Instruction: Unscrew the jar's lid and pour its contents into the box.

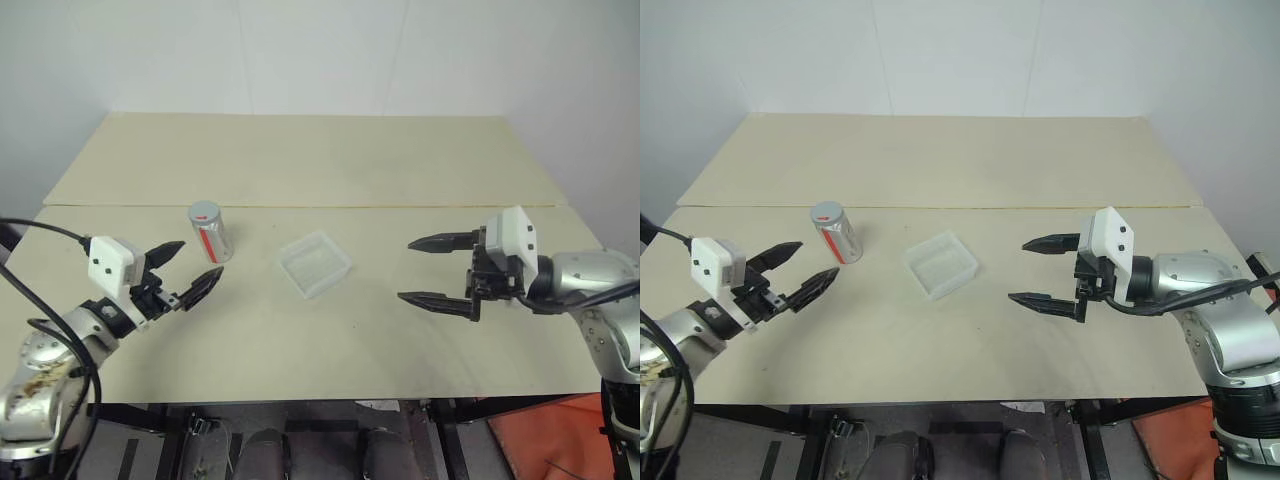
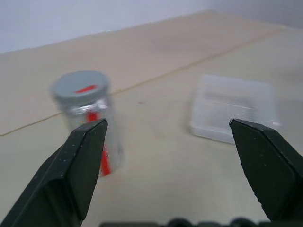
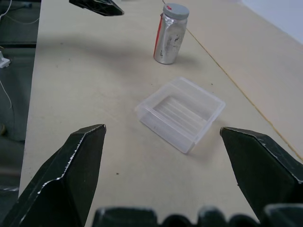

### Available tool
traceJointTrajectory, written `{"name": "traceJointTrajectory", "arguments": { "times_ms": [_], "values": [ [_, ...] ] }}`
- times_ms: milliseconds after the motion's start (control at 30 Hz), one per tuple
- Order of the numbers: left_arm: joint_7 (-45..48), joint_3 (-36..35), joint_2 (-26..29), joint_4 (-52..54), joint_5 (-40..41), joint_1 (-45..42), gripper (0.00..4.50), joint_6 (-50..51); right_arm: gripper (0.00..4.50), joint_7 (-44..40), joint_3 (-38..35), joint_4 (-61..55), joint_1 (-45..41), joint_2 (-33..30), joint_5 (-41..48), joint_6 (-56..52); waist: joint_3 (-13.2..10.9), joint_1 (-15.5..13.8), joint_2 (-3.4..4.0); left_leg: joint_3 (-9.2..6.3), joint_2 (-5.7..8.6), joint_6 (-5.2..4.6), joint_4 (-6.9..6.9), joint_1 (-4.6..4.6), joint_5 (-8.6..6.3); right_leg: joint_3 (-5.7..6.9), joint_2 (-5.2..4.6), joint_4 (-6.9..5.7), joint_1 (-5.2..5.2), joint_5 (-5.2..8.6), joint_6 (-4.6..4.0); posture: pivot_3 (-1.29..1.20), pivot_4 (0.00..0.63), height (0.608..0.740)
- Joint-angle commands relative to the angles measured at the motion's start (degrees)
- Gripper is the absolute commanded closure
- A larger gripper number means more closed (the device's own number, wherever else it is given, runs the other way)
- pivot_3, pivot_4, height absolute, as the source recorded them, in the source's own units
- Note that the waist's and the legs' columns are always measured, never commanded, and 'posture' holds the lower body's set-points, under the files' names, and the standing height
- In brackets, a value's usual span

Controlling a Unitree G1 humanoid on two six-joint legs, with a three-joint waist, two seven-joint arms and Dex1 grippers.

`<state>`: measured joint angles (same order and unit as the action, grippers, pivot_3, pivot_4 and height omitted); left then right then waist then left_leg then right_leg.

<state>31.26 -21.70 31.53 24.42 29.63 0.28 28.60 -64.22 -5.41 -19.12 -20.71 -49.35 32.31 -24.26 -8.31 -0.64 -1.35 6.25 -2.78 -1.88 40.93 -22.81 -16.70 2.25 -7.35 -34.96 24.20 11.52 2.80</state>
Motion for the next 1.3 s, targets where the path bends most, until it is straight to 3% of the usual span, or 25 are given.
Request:
{"name": "traceJointTrajectory", "arguments": {
  "times_ms": [33, 133, 333, 900, 1300],
  "values": [
    [-10.71, 2.97, -4.99, 1.43, -5.17, -2.00, 0.01, 0.28, 0.00, -1.31, 0.55, 0.18, -3.45, -0.86, -0.33, 0.45, 0.00, 0.00, -0.01, -0.01, 0.00, 0.00, 0.00, 0.03, 0.00, 0.00, 0.00, 0.00, -0.02, 0.00, 0.00, 0.00, 0.150, 0.740],
    [-16.88, 4.45, -8.92, 0.26, -8.36, -3.99, 0.01, 0.48, 0.00, -2.10, 2.31, 0.95, -5.21, -0.74, -1.93, 1.00, 0.02, -0.08, -0.04, -0.04, 0.01, 0.00, 0.00, 0.05, 0.00, 0.02, 0.00, 0.00, -0.06, -0.01, -0.01, 0.00, 0.150, 0.740],
    [-20.53, 5.75, -12.79, -4.16, -11.68, -6.39, 0.01, -3.39, 0.00, -1.58, 2.72, 0.43, -6.04, 0.00, -2.12, 0.80, 0.02, -0.04, -0.04, -0.02, 0.01, 0.00, 0.00, 0.01, 0.00, 0.02, 0.00, 0.03, -0.03, -0.01, -0.01, 0.00, 0.150, 0.740],
    [-19.82, 9.40, -13.16, -20.23, -17.83, -16.13, 0.01, -14.15, 0.00, 0.47, -0.12, -3.65, -3.17, -0.34, -0.85, 0.14, 0.02, -0.04, -0.04, -0.03, 0.02, 0.00, 0.02, -0.01, 0.00, 0.04, 0.00, 0.00, -0.02, -0.03, -0.01, 0.00, 0.150, 0.740],
    [-19.09, 10.52, -13.93, -33.82, -19.87, -24.18, 0.01, -21.40, 0.00, -2.43, 2.90, -0.20, -5.68, 0.57, -2.32, 1.61, 0.02, -0.05, -0.05, -0.01, 0.03, 0.01, 0.03, -0.02, 0.02, 0.06, 0.00, 0.01, -0.02, -0.04, 0.02, 0.00, 0.150, 0.740]
  ]
}}
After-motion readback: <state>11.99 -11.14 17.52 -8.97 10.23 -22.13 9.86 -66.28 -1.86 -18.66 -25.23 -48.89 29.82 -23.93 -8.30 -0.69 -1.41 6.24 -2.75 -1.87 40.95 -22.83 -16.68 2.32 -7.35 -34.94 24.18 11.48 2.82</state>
